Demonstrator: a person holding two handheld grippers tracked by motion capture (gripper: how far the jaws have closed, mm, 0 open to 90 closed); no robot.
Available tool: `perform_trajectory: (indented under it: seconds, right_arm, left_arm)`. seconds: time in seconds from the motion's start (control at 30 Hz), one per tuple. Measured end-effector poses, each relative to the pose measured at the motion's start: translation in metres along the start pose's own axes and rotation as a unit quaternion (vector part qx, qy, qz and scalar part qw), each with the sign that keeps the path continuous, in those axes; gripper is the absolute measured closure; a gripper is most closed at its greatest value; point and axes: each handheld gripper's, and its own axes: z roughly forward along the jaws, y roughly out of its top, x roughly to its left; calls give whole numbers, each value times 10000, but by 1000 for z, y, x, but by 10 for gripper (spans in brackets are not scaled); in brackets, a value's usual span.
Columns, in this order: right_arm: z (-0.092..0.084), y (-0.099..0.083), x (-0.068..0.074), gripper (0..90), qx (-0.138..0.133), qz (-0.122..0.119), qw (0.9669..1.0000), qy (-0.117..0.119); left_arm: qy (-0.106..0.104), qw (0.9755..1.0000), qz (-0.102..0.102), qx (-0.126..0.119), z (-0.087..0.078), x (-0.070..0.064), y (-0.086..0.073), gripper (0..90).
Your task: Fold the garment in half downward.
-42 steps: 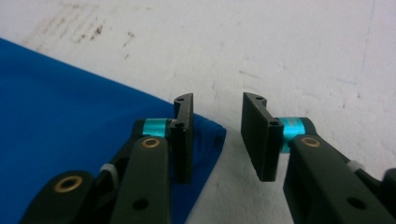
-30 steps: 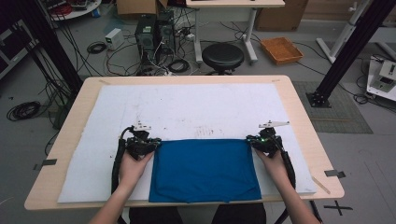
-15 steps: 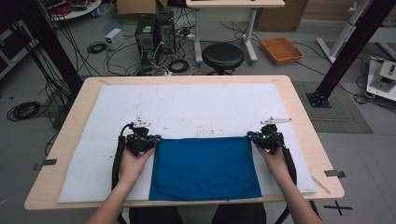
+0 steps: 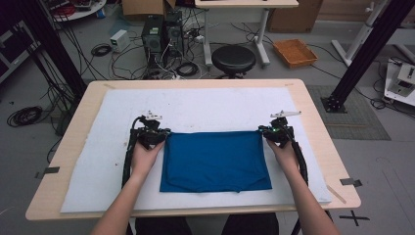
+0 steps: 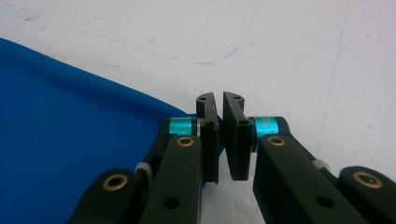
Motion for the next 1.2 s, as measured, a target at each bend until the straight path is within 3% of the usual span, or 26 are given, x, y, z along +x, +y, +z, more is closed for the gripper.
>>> perform_trajectory:
  seconds: [0.2,0.27,0.4,0.63,0.9,1.03,1.2]
  right_arm:
    - [7,4,-3,841,42,-111,9999,-63]
    - [5,4,-3,775,6,-109,9999,-85]
    - [-6,5,-5,669,-191,8,9998,-80]
    - [-40,-1,-10,524,-613,214,9979,75]
    - [-70,-25,-6,459,-830,36,9964,175]
    - [-75,-34,-3,455,-860,-233,9960,48]
    - [-76,-34,-2,456,-873,-305,9957,12]
  left_arm:
    - [56,9999,-91,-64,5,2,2,835]
    - [199,9997,-101,-112,2,2,2,690]
    - [270,9988,-89,-409,-13,4,0,564]
    - [154,9971,73,-744,-50,2,-15,445]
    - [-126,9947,283,-976,-85,-6,-41,407]
    - [-163,9941,364,-1008,-88,-7,-48,398]
    - [-177,9941,400,-996,-86,-6,-49,381]
